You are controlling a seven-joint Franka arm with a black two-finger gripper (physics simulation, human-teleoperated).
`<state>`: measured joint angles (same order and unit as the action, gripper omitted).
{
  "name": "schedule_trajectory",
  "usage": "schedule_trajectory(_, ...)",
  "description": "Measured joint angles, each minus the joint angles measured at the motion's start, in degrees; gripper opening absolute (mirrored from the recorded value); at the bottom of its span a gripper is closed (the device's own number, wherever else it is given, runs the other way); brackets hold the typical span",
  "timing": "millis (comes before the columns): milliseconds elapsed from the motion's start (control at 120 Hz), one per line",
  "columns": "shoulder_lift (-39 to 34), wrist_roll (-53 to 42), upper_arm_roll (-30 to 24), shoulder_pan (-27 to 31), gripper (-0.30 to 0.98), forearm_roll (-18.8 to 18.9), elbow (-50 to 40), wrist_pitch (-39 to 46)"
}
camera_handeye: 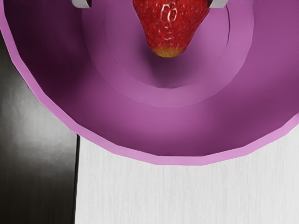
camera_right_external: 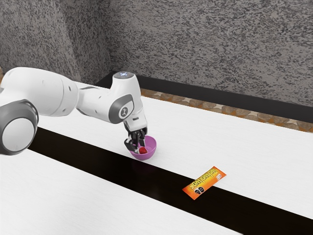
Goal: Take strawberry from the bowl
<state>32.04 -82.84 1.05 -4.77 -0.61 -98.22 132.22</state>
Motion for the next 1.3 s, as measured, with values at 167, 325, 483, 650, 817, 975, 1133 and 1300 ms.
schedule_trajectory(167,0.4,-0.5,0.0,0.0,0.26,0.0,0.0,0.5)
schedule_trajectory(325,0.6,-0.7,0.0,0.0,0.2,0.0,0.0,1.0)
schedule_trajectory(483,1.1,-0.4,-0.1,0.0,0.15,-0.1,0.0,2.1)
schedule_trajectory(650,1.1,0.4,-0.1,-0.1,0.05,0.0,0.0,3.3)
schedule_trajectory(817,0.7,1.4,-0.1,-0.1,-0.02,0.0,0.0,4.2)
schedule_trajectory(975,-1.5,2.4,-0.1,-0.3,-0.05,-0.1,-1.0,4.5)
schedule_trajectory(1133,-8.3,3.4,-0.1,-2.0,-0.07,-0.1,-3.9,3.5)
schedule_trajectory(1300,-8.4,4.7,-2.5,-5.5,-0.08,0.0,-0.9,2.8)
